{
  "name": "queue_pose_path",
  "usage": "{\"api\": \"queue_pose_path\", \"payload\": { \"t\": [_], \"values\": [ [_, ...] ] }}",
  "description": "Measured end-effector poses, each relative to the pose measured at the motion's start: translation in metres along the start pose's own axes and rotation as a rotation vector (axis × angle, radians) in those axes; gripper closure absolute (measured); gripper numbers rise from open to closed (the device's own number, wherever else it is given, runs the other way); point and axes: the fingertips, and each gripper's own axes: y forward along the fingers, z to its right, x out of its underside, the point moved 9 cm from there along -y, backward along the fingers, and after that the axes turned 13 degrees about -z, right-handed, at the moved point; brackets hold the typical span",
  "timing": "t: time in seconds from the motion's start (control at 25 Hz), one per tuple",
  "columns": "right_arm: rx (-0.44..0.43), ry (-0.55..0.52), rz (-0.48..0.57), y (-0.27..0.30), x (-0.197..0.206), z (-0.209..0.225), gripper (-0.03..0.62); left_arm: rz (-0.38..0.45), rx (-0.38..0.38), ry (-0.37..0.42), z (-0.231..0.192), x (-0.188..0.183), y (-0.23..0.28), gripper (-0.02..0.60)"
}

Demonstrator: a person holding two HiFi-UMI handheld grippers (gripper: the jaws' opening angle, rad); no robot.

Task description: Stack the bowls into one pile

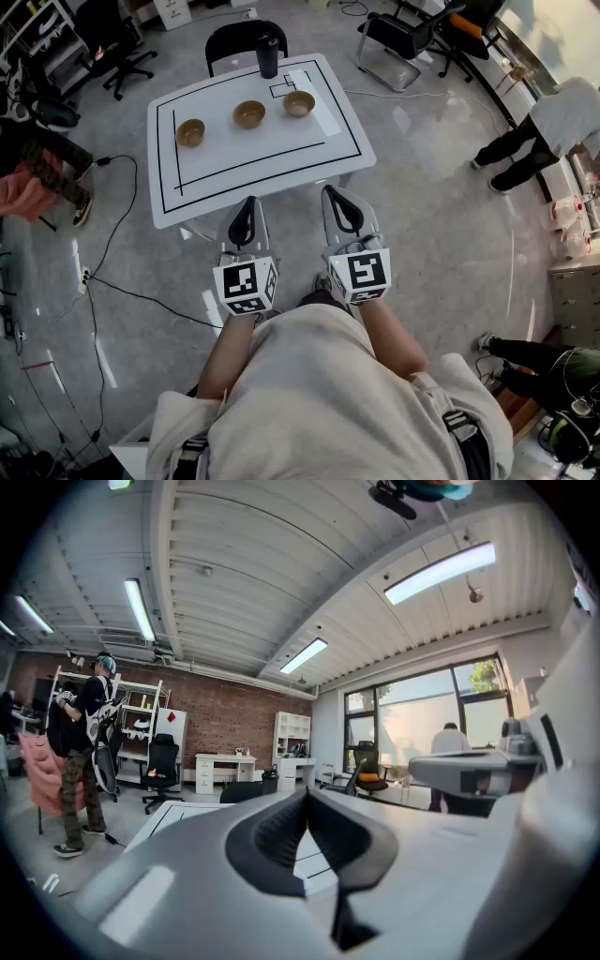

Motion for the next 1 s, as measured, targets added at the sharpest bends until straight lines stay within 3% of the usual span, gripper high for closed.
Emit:
{"api": "queue_pose_path", "payload": {
  "t": [0.4, 0.64, 0.8, 1.0],
  "values": [
    [-0.035, -0.016, -0.054, 0.004, 0.015, 0.022, 0.595, -0.049, 0.023, -0.007, 0.028, 0.003, 0.013, 0.580],
    [-0.134, -0.017, -0.171, 0.030, 0.037, 0.040, 0.594, -0.106, 0.026, -0.023, 0.044, 0.008, 0.034, 0.578],
    [-0.197, -0.033, -0.193, 0.045, 0.045, 0.055, 0.594, -0.159, 0.023, -0.090, 0.052, 0.016, 0.058, 0.578],
    [-0.314, -0.026, -0.231, 0.060, 0.059, 0.083, 0.594, -0.172, -0.013, -0.113, 0.074, 0.022, 0.084, 0.578]
  ]
}}
